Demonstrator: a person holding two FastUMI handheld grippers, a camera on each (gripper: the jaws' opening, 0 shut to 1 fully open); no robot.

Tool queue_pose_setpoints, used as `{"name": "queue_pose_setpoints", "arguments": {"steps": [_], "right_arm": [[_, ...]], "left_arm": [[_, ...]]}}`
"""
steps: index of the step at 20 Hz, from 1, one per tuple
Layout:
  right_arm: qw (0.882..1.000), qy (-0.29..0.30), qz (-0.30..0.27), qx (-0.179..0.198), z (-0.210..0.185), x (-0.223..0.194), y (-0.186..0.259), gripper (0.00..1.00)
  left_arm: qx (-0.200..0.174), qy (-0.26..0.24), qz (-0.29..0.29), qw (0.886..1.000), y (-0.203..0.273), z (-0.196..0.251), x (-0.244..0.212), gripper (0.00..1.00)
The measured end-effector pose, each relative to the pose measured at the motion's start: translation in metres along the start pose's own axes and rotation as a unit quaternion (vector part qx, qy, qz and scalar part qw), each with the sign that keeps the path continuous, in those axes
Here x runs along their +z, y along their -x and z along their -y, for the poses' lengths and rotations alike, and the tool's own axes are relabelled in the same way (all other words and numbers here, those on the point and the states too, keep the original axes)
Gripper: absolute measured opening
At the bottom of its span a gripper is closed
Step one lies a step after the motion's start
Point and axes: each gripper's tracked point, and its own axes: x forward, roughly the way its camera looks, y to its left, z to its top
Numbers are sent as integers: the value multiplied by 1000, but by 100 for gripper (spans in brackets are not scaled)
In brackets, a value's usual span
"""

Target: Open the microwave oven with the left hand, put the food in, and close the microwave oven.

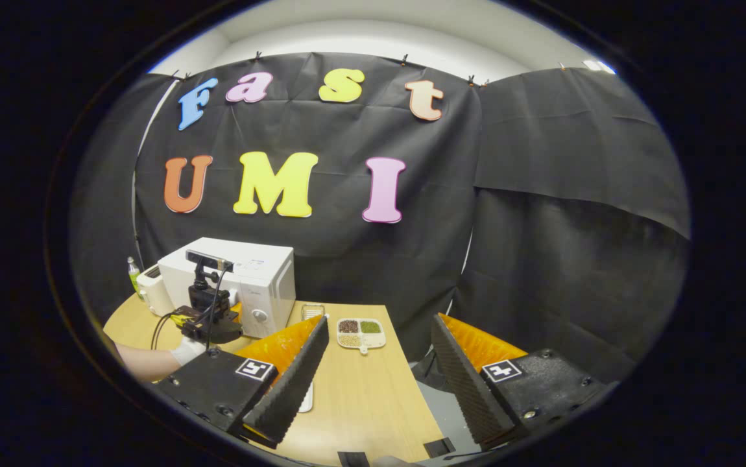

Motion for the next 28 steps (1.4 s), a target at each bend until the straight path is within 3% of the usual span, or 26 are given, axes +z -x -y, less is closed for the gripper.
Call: {"name": "queue_pose_setpoints", "arguments": {"steps": [14, 15, 16, 18, 23, 27, 28], "right_arm": [[1000, -1, 8, -14, 4, 3, 15, 100], [1000, -1, 9, -13, 4, 4, 15, 96], [1000, -1, 9, -12, 2, 5, 16, 100], [1000, -1, 11, -10, -1, 6, 16, 96], [1000, -2, 12, 3, -14, 7, 12, 100], [999, 0, 16, 43, -48, 9, 7, 96], [998, 3, 14, 57, -59, 8, 6, 100]], "left_arm": [[-23, -3, -6, 1000, 2, 0, 1, 7], [-24, 0, -7, 1000, 3, -1, 0, 7], [-25, 1, -8, 1000, 3, 0, 0, 7], [-29, 4, -13, 999, 5, 0, -1, 7], [-53, -14, -2, 999, 64, -11, -17, 6], [-81, -11, -2, 997, 108, -25, -25, 6], [-80, -16, 0, 997, 119, -31, -27, 6]]}}
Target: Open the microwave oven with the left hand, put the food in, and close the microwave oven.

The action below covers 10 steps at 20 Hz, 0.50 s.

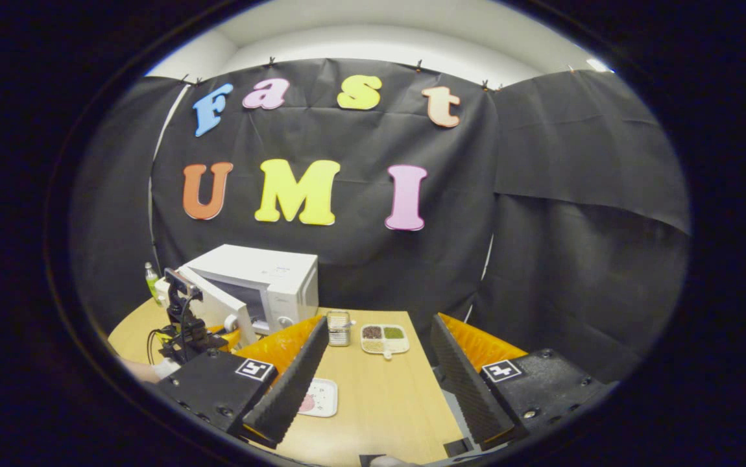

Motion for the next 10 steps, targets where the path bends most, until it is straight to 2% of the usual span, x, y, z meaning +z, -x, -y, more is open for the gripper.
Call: {"name": "queue_pose_setpoints", "arguments": {"steps": [2, 3, 6, 7, 10], "right_arm": [[1000, 4, -2, 28, -23, 0, -4, 97], [999, 6, -3, 40, -32, -1, -4, 100], [997, 11, -10, 81, -63, -5, -3, 100], [996, 12, -8, 88, -68, -4, 0, 97], [994, 16, 1, 104, -79, -4, 7, 100]], "left_arm": [[6, 1, -2, 1000, 16, -8, -5, 6], [11, 3, -3, 1000, 25, -12, -8, 6], [30, 7, -16, 999, 49, -24, -14, 9], [34, 8, -18, 999, 52, -28, -17, 11], [59, 3, -29, 998, 76, -42, -23, 17]]}}
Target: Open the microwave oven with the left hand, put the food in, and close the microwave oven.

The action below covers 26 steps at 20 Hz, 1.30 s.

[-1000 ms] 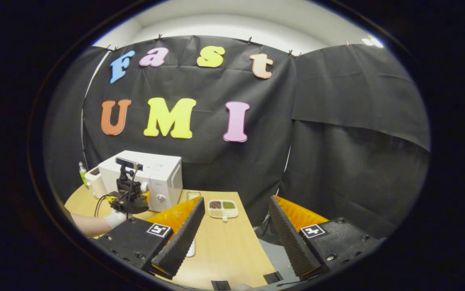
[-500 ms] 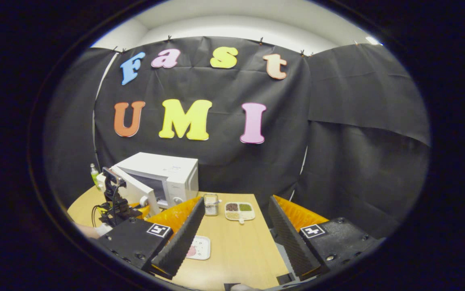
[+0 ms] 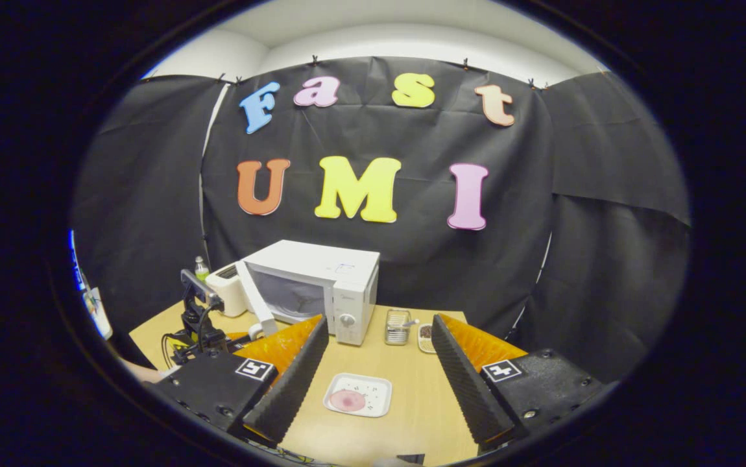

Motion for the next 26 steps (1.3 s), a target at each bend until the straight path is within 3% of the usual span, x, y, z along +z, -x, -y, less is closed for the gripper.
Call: {"name": "queue_pose_setpoints", "arguments": {"steps": [1, 2, 3, 4, 5, 7, 9, 10, 14, 25, 26], "right_arm": [[1000, -2, -2, 5, -3, -2, 1, 100], [1000, -8, -4, 14, -9, -5, 1, 97], [1000, -12, -4, 20, -12, -5, -1, 97], [1000, -16, -4, 22, -13, -5, -3, 96], [999, -22, -3, 23, -13, -3, -4, 100], [999, -30, 0, 31, -20, -1, -5, 100], [999, -27, 2, 38, -27, -2, -2, 100], [999, -26, 1, 40, -28, -4, -1, 100], [998, -34, -9, 48, -36, -15, 4, 96], [996, -38, -11, 76, -63, -28, 18, 100], [996, -38, -12, 79, -66, -29, 18, 96]], "left_arm": [[8, 1, -2, 1000, 4, -7, -2, 25], [20, -1, -5, 1000, 11, -16, -1, 25], [27, -6, 0, 1000, 16, -27, 2, 41], [26, -10, 13, 1000, 22, -32, 8, 66], [28, -12, 14, 999, 25, -36, 12, 80], [35, -16, 5, 999, 31, -45, 4, 93], [48, -17, 5, 999, 41, -54, 4, 88], [56, -15, 5, 998, 45, -59, 3, 94], [77, -1, -3, 997, 69, -79, -6, 94], [159, -6, -15, 987, 127, -152, -21, 94], [166, -7, -14, 986, 133, -159, -21, 94]]}}
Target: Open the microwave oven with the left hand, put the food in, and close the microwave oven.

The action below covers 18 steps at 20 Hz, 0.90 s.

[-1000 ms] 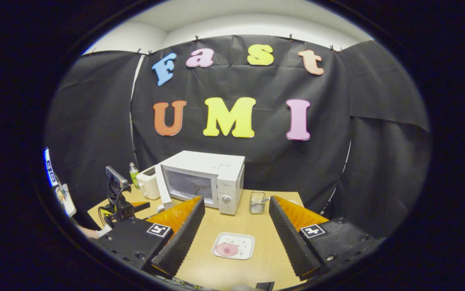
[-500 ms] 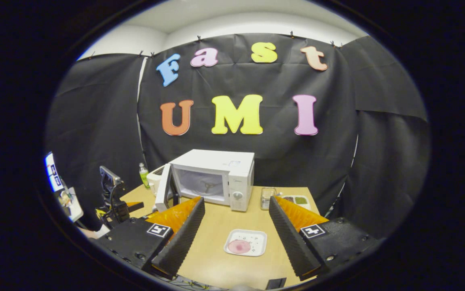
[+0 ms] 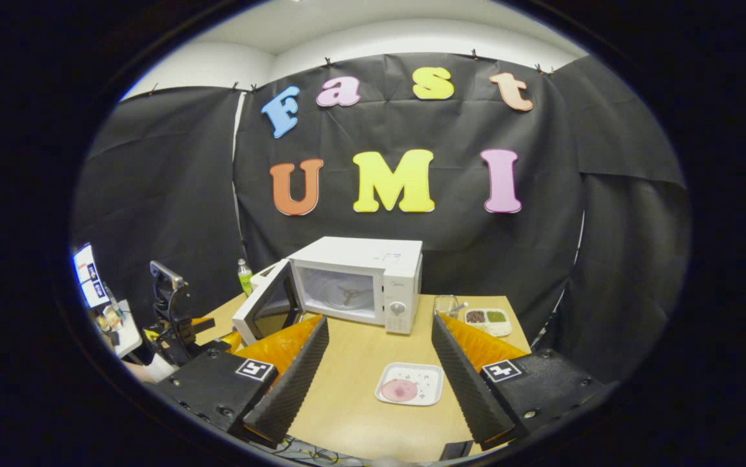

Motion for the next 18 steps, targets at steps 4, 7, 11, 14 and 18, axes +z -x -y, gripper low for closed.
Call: {"name": "queue_pose_setpoints", "arguments": {"steps": [4, 7, 11, 14, 18], "right_arm": [[1000, 5, -4, 5, -2, -6, -1, 100], [1000, 12, -8, 2, 1, -13, -5, 100], [1000, 11, -13, -4, 14, -26, -14, 100], [1000, 12, -18, -7, 37, -37, -31, 100], [998, -3, -67, 8, 64, -84, -58, 96]], "left_arm": [[40, -1, -1, 999, 7, -41, -3, 94], [61, 6, -8, 998, 15, -65, -5, 94], [73, 12, -9, 997, 34, -73, -6, 94], [75, 17, -11, 997, 53, -62, -4, 94], [77, 25, 0, 997, 80, -31, 15, 94]]}}
